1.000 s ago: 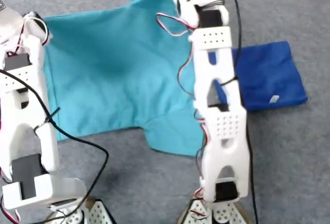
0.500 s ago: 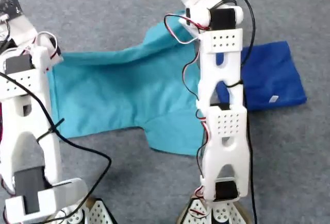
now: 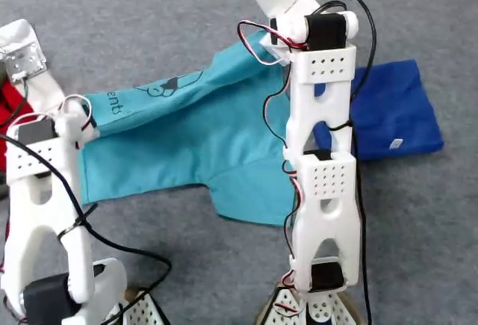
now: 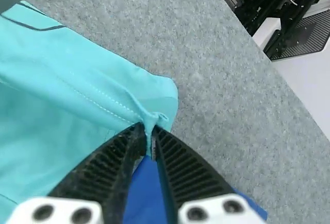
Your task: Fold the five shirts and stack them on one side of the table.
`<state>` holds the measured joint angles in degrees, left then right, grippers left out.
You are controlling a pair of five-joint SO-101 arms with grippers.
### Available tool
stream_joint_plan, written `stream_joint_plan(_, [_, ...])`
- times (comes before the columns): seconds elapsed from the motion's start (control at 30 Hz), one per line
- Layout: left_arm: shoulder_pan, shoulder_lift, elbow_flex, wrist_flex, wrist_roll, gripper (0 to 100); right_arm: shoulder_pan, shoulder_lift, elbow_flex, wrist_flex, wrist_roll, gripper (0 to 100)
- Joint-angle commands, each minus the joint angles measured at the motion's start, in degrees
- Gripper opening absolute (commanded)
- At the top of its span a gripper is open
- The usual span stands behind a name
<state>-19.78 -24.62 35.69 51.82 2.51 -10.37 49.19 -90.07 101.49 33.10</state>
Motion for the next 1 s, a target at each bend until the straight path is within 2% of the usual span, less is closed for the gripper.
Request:
stream_joint_plan(0.0, [-1.58,-2.68,0.88,-0.35,-0.53,2,-2.68,-4.79,5.32,1.23,-1.93,0.2])
stream_joint_plan(0.17, [-1.41,-2.68,0.62,1.49,-2.46,2,-4.18,-16.75,24.22,0.97,-4.66,0.2])
stream_joint_plan(0.3, [-1.23,-2.68,1.23,1.85,-2.46,2,-2.51,-23.6,36.97,-0.97,-4.66,0.2])
stream_joint_plan(0.53, [-2.81,-3.56,1.49,7.65,-2.46,2,-1.8,-32.22,48.4,-1.58,-4.13,0.2])
stream_joint_plan(0.73, [-5.1,-11.03,2.02,11.69,-2.55,2,-2.07,-40.66,61.14,-1.93,-2.99,0.2])
stream_joint_plan(0.97, [-4.31,-10.95,5.1,9.23,-2.9,2,-4.18,-51.91,84.44,-12.04,-3.08,0.2])
